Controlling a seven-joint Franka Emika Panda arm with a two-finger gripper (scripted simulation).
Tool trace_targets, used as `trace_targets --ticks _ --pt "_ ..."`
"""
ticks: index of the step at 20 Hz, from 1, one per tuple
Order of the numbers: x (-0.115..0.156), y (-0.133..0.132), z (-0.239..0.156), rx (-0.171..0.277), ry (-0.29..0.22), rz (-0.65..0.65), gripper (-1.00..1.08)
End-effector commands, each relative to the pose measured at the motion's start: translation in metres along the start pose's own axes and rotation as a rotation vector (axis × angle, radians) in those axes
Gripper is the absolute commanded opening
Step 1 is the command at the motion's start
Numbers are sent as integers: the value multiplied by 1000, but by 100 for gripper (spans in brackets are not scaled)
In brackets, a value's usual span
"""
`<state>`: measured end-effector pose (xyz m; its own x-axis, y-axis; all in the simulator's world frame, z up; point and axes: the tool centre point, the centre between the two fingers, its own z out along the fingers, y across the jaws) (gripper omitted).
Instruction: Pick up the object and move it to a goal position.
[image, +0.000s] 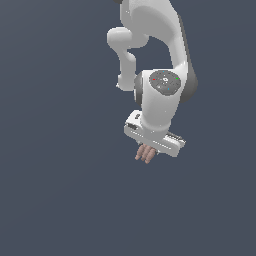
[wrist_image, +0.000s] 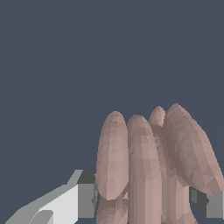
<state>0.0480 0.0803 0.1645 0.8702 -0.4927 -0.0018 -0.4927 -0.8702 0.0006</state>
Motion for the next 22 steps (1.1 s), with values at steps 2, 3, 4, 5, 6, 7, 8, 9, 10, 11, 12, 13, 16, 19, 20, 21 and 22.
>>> trace_targets --ticks 2,3,4,5,6,7,8,9,10,11,12,13,16,19,20,21,22 --pt "-2 12 -39 1 1 0 -100" --pt "-2 16 -51 1 1 1 -100" --pt "-2 19 -63 1 1 1 -100" --pt "-3 23 -75 1 1 1 -100" --pt "-3 26 -87 1 1 1 -100" --pt "-4 30 -99 1 1 1 -100" --pt "-4 33 -111 1 1 1 -100" --pt "-4 37 -123 1 1 1 -100" --pt "-5 40 -135 1 1 1 -100" --pt "-5 44 -146 1 1 1 -100" --pt "-5 47 -158 1 1 1 -100" --pt "-6 50 -170 1 1 1 -100" --pt "-6 60 -205 1 1 1 -100" --pt "-7 70 -238 1 1 1 -100" --pt "-7 73 -250 1 1 1 -100" --pt "-7 76 -260 1 1 1 -100" --pt "-7 79 -271 1 1 1 -100"
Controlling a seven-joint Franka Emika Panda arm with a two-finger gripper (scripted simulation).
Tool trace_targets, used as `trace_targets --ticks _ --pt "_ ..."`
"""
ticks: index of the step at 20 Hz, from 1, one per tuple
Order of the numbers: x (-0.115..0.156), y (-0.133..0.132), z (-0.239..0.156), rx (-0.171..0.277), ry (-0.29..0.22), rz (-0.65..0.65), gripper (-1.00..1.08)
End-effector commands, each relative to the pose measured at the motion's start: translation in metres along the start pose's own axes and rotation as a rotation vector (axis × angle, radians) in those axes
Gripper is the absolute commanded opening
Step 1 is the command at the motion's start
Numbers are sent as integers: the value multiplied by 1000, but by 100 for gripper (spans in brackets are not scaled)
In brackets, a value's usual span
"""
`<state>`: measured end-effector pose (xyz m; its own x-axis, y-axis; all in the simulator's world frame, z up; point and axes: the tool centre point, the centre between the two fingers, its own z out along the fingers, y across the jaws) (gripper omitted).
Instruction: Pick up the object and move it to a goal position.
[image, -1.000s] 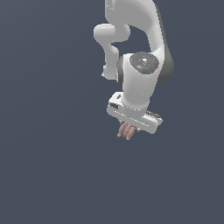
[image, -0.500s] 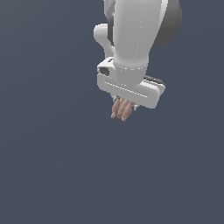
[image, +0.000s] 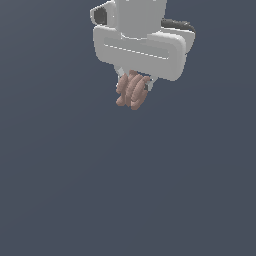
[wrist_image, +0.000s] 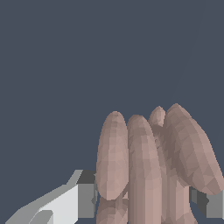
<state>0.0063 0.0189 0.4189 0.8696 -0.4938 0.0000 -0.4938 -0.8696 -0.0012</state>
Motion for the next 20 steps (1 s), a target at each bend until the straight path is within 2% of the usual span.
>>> trace_targets --ticks 1,10,20 --pt "-1 7 -26 -1 0 -1 -100" --pt "1 23 -87 -1 0 -1 -100" --pt "2 27 -108 -1 0 -2 -100"
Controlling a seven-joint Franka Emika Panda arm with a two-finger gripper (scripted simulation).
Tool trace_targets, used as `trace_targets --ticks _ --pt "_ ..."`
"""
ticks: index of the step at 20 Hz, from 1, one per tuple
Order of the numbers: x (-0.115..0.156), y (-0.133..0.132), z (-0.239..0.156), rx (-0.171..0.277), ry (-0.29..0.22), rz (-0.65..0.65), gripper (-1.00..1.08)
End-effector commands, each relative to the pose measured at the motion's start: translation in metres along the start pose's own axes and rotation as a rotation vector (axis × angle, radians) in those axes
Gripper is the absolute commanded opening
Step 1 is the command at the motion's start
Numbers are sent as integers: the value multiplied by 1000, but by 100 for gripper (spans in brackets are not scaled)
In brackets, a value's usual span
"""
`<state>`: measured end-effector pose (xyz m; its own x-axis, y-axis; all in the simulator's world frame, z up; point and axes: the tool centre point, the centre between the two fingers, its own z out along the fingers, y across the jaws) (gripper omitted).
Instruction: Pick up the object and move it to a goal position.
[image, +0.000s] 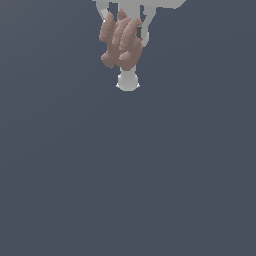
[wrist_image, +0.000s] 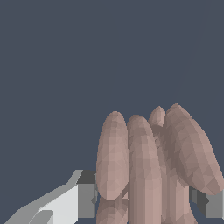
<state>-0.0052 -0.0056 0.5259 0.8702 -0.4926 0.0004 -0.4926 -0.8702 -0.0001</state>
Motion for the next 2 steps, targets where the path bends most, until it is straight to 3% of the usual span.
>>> trace_targets --ticks 1,2 --pt "0 0 -1 0 0 0 -100" --pt "0 0 -1 0 0 0 -100"
